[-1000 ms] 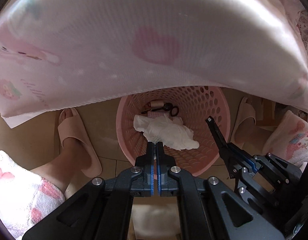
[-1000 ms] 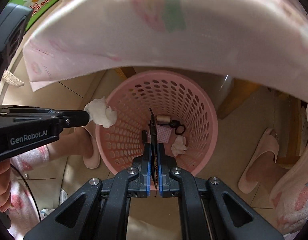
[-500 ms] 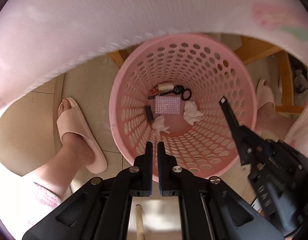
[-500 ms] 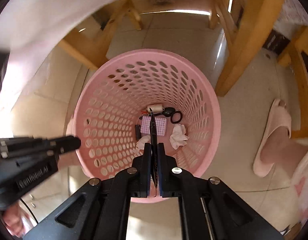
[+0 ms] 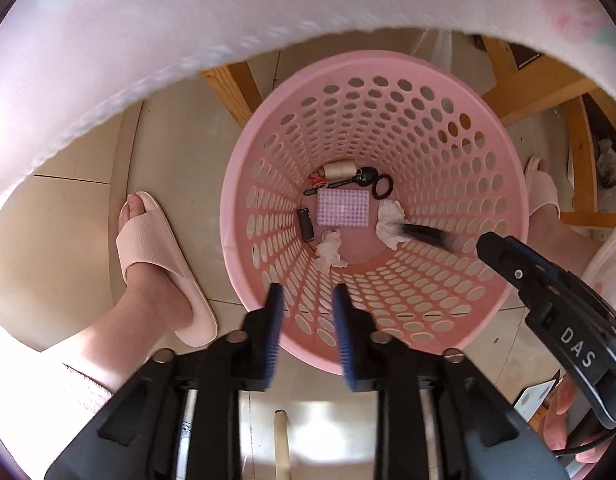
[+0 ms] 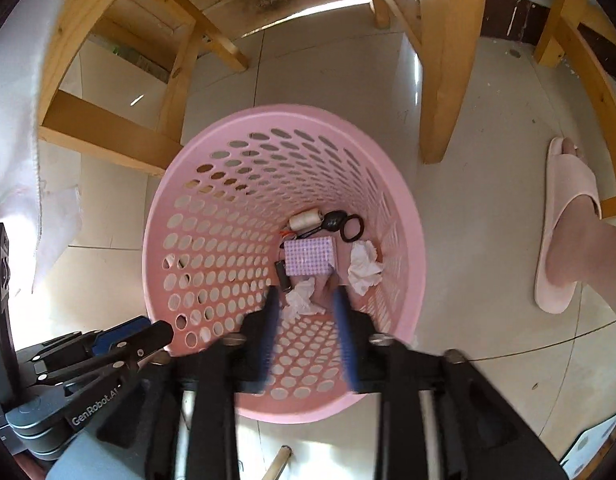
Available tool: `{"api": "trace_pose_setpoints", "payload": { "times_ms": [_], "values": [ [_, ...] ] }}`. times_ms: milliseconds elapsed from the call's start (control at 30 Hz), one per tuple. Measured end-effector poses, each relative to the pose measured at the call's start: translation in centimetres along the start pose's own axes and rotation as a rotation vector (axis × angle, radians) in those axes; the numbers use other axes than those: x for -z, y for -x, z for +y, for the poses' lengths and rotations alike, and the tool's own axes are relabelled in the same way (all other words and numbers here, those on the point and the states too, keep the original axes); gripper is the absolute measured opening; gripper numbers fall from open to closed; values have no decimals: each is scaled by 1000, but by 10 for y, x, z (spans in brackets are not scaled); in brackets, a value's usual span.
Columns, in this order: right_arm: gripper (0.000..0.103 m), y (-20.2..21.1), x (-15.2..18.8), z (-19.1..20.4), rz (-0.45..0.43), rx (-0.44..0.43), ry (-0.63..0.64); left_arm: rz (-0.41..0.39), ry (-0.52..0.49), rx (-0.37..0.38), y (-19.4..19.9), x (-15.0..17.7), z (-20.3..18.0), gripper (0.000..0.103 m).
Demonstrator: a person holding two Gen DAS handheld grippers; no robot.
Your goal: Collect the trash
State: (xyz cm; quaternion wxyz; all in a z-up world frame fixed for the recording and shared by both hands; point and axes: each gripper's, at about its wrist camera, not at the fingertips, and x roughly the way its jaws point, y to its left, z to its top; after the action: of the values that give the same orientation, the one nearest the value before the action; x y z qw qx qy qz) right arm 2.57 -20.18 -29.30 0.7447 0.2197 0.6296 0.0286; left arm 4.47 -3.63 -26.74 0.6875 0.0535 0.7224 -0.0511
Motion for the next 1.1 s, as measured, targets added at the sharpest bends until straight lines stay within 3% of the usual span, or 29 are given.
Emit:
{"api": "trace_pose_setpoints", "payload": {
  "times_ms": [67, 267, 367, 500, 767, 1100],
  "values": [
    [49, 2, 0, 1, -17, 19, 9, -2, 1, -6, 0, 0, 1, 34],
    [50, 8, 2, 3, -37, 37, 18, -11, -7, -25, 5, 1, 2, 45],
    [66, 15, 2, 6, -77, 94, 42, -28, 1, -35, 11, 3, 4, 55],
    [75, 31, 2, 10, -158, 166, 72, -51, 14, -55, 18, 5, 8, 66],
    [76, 69, 5, 22, -297, 241, 141, -120, -16, -87, 42, 10, 6, 72],
    [85, 142, 11, 34, -431, 194, 183, -288, -7, -82, 99, 18, 14, 72]
  ]
}}
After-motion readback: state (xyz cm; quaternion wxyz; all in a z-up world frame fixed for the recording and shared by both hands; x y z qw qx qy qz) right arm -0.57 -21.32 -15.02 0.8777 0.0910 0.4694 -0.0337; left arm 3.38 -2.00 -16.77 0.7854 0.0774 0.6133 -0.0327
